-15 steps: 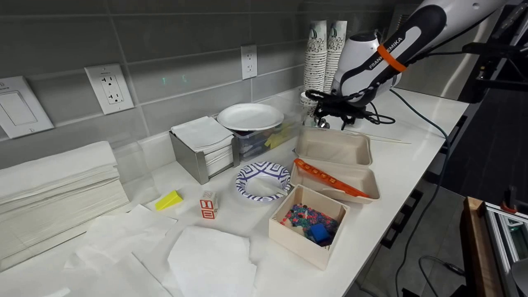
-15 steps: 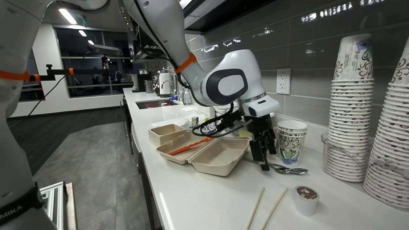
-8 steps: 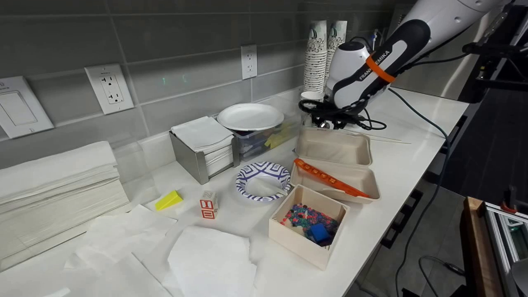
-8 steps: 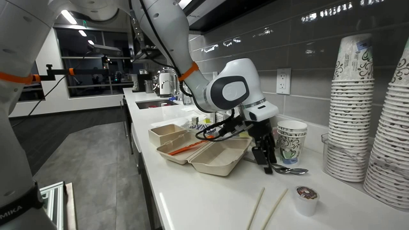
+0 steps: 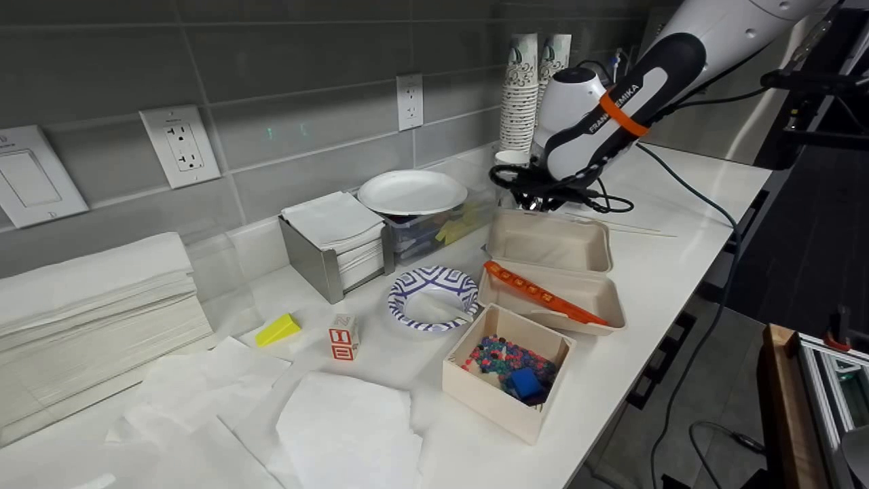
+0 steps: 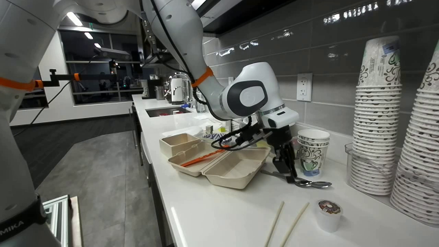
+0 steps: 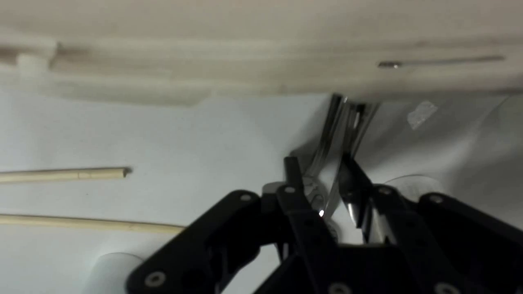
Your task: Put the metal spoon into the take-away food container
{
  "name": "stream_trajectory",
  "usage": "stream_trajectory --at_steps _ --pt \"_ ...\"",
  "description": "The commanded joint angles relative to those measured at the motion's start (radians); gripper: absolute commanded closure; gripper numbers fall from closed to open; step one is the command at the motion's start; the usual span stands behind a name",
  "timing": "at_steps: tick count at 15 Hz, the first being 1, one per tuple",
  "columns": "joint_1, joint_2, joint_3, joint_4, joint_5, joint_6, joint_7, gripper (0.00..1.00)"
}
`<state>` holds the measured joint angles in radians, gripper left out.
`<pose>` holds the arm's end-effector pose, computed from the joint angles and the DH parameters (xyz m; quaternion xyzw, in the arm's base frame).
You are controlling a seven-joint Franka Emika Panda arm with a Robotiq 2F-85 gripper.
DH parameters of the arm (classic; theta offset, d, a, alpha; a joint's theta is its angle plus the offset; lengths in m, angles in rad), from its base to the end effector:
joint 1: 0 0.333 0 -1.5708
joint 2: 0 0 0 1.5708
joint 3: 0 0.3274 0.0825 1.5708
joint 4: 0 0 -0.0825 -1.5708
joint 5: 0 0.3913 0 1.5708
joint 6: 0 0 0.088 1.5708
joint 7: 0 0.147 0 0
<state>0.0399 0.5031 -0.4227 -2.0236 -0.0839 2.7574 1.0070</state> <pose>0.6042 -0.2342 0.2115 0.8007 -0.5727 0.1615 0.0698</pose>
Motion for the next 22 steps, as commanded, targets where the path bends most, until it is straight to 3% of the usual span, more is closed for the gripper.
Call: stream_trajectory --at_steps 1,9,15,22 --pt "0.006 0.004 -0.008 0.004 -0.024 -0.041 0.004 0.71" --pt "-0.001 -0.053 0.010 -0.028 -0.036 -0.092 -0.021 0.53" --pt "-0.017 -0.096 0.021 -0.054 -0.033 -0.118 -0.047 0.61" --pt "-0.060 -0.095 0.062 -0.069 -0.011 -0.089 -0.109 0.57"
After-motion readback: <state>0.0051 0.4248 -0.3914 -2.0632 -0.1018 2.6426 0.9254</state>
